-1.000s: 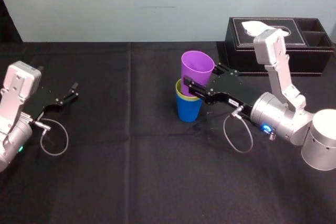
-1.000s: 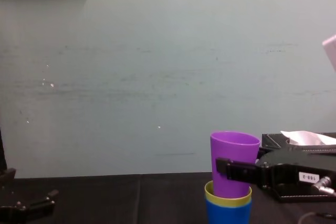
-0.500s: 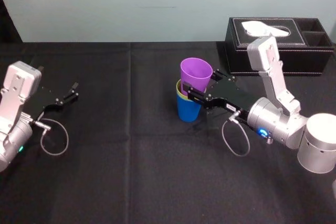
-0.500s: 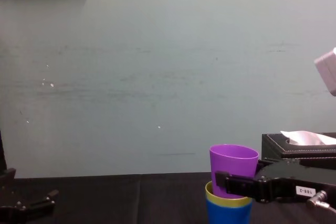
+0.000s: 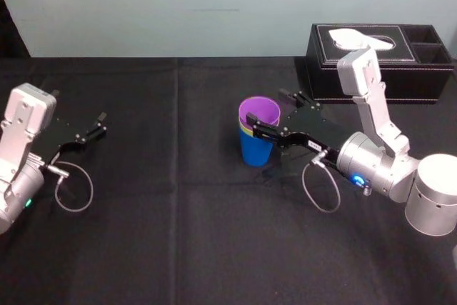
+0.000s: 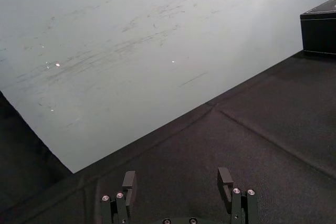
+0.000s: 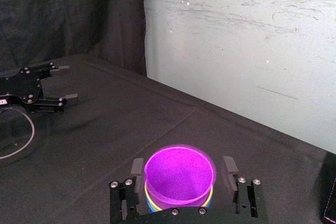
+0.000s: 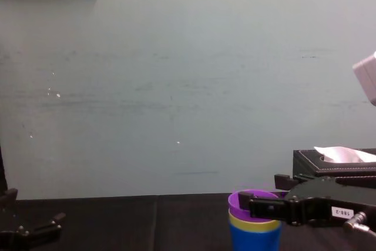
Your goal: Stack the three plastic cups sequentially using one hand.
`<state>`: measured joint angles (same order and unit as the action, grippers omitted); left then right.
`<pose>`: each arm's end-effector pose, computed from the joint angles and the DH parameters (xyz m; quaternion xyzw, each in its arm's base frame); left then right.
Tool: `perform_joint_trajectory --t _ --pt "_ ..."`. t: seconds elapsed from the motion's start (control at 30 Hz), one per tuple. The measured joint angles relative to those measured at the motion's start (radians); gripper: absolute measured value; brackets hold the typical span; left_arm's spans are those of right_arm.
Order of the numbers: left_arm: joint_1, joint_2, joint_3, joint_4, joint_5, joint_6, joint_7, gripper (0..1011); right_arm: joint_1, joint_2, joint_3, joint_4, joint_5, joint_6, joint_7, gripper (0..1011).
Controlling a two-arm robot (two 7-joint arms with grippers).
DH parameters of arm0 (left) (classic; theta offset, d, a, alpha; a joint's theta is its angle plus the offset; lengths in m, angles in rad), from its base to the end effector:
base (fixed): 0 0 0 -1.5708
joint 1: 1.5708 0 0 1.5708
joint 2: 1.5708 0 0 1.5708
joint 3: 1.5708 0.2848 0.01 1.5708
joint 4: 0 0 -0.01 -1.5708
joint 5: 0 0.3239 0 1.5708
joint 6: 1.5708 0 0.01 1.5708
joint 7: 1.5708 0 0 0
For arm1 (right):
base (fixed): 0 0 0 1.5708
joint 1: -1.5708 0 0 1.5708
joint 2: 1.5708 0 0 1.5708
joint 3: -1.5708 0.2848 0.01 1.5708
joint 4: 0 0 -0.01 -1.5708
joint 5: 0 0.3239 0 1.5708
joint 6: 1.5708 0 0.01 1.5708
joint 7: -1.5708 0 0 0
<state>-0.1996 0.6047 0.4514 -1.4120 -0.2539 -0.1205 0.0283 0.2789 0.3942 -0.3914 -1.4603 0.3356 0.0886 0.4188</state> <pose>0.3715 0.0757 -0.3009 0.1415 -0.1325 0.5799 0.7913 0.4009 -0.0074 -0.2565 -0.0717 -0.0151 -0.4093 0.9095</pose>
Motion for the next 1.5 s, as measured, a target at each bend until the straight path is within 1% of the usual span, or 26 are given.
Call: perform_joint_trajectory --t 0.07,0.13,0.37,0.43,0.57,0.67,0.7,0.8,0.9,0.93,1.0,1.03,1.1,1.23,1.37,1.5 --pt "0.000 0.000 0.000 0.000 0.000 0.000 0.000 1011 0.000 0.000 0.000 0.000 0.000 0.000 0.000 979" --pt "0.000 0.000 0.000 0.000 0.000 0.000 0.000 1011 0.000 0.000 0.000 -0.001 0.000 0.000 0.000 1002" --pt "0.000 0.000 0.000 0.000 0.000 0.000 0.000 1011 -0.001 0.000 0.001 -0.001 0.001 0.000 0.000 1003" --pt "0.000 0.000 0.000 0.000 0.000 0.000 0.000 1011 -0.007 0.000 0.010 -0.003 0.004 -0.005 -0.003 1003" --pt "0.000 0.000 0.000 0.000 0.000 0.000 0.000 1012 -0.026 -0.001 0.039 -0.015 0.012 -0.022 -0.031 1003" --pt "0.000 0.000 0.000 0.000 0.000 0.000 0.000 1012 -0.042 -0.003 0.066 -0.030 0.008 -0.039 -0.068 1003" --pt "0.000 0.000 0.000 0.000 0.000 0.000 0.000 1011 -0.051 -0.005 0.080 -0.037 0.000 -0.047 -0.087 1003" --pt "0.000 0.000 0.000 0.000 0.000 0.000 0.000 1011 -0.063 -0.010 0.098 -0.046 -0.017 -0.057 -0.120 1003" --pt "0.000 0.000 0.000 0.000 0.000 0.000 0.000 1012 -0.079 -0.018 0.123 -0.053 -0.050 -0.057 -0.177 1003" --pt "0.000 0.000 0.000 0.000 0.000 0.000 0.000 1012 -0.079 -0.018 0.123 -0.053 -0.050 -0.057 -0.177 1003" --pt "0.000 0.000 0.000 0.000 0.000 0.000 0.000 1011 -0.086 -0.023 0.130 -0.053 -0.082 -0.052 -0.214 1003" --pt "0.000 0.000 0.000 0.000 0.000 0.000 0.000 1011 -0.090 -0.024 0.130 -0.053 -0.115 -0.048 -0.244 1003" --pt "0.000 0.000 0.000 0.000 0.000 0.000 0.000 1011 -0.094 -0.026 0.128 -0.050 -0.156 -0.038 -0.279 1002" --pt "0.000 0.000 0.000 0.000 0.000 0.000 0.000 1011 -0.099 -0.037 0.125 -0.033 -0.204 -0.010 -0.323 1003" --pt "0.000 0.000 0.000 0.000 0.000 0.000 0.000 1011 -0.099 -0.048 0.124 -0.009 -0.228 0.000 -0.337 1003" --pt "0.000 0.000 0.000 0.000 0.000 0.000 0.000 1011 -0.097 -0.057 0.125 0.010 -0.243 0.001 -0.336 1003"
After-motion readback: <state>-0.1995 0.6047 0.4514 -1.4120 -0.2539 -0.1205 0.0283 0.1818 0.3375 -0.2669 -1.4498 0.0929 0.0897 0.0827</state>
